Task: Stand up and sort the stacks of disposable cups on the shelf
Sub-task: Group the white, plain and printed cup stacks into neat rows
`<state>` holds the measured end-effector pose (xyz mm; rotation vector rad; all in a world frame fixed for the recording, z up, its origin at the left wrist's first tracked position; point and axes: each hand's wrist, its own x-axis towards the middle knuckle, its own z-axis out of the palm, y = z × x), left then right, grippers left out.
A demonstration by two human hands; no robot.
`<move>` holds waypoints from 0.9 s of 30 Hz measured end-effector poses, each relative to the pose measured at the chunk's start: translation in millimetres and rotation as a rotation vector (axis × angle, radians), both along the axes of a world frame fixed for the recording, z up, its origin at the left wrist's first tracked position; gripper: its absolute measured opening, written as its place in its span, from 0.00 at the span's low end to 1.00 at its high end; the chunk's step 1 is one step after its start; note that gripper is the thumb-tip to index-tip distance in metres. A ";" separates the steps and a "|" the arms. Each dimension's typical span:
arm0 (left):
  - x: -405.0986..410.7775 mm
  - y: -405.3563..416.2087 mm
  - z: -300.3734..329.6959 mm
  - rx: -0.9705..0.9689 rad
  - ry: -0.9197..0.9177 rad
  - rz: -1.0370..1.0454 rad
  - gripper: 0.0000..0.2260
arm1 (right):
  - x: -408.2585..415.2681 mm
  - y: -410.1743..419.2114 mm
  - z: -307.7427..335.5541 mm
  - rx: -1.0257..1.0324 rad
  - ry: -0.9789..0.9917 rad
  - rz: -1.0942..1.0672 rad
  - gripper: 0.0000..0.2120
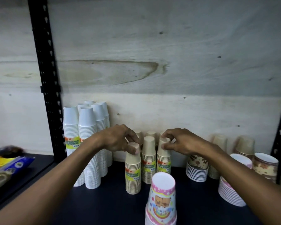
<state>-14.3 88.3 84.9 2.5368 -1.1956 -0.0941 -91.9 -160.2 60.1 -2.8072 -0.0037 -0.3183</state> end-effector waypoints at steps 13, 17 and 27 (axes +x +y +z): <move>1.7 -3.1 0.9 0.041 -0.048 0.001 0.18 | -3.9 4.9 0.0 -0.076 -0.013 0.015 0.20; 3.7 -1.0 -2.6 0.018 -0.021 0.021 0.17 | -4.7 5.4 -1.6 -0.061 -0.033 0.010 0.20; 4.6 1.5 -7.1 0.009 -0.025 0.059 0.19 | -5.7 4.8 -6.0 -0.043 -0.035 -0.003 0.21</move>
